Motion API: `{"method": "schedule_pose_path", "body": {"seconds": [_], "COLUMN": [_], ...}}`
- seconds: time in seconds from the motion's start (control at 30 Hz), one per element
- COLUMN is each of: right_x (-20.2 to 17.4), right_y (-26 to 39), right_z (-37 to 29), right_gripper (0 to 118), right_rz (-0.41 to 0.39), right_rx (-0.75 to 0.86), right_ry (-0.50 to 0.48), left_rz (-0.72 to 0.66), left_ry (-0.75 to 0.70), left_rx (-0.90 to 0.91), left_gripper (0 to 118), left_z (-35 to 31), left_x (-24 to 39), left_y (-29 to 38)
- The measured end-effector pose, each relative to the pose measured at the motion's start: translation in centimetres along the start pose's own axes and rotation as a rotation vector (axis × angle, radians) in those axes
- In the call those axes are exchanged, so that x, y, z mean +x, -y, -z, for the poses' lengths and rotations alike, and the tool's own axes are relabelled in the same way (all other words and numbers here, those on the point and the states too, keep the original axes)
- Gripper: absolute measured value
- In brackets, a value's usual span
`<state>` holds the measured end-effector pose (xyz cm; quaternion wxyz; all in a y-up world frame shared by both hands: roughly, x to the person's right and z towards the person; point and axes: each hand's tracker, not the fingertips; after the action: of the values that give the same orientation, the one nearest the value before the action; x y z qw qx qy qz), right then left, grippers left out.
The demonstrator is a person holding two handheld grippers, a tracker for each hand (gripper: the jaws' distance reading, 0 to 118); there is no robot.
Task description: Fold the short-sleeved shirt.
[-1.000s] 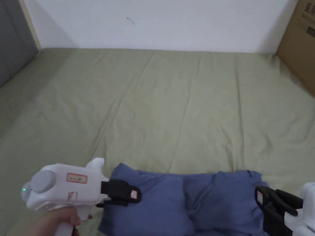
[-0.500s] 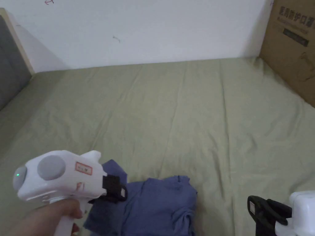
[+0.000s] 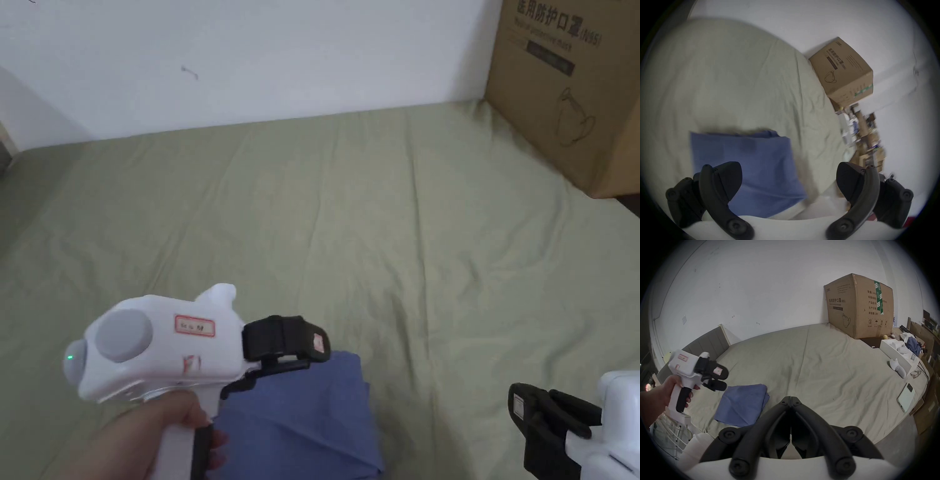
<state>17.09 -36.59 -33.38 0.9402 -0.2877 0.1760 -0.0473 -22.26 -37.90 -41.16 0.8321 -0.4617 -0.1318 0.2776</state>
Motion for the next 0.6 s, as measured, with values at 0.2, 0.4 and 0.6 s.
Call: {"method": "schedule_pose_path", "body": {"seconds": [0.2,0.4,0.6], "right_x": [-0.2,0.1,0.6], "right_y": [0.4,0.4,0.1], "right_z": [0.3,-0.1,-0.2], "right_gripper": [0,0,0], "right_rz": [0.012,-0.032,-0.01], "right_rx": [-0.013,-0.006,-0.012], "right_ry": [-0.018,0.002,0.022], "left_rz": [0.327,0.394,0.231], "left_ry": [-0.134,-0.161,-0.091], "left_rx": [-0.017,-0.146,-0.212], "left_gripper": [2,2,2], "left_z": [2.3,10.7,15.4], "left_x": [3.1,5.0,4.4], "left_y": [2.3,3.9,4.8]}}
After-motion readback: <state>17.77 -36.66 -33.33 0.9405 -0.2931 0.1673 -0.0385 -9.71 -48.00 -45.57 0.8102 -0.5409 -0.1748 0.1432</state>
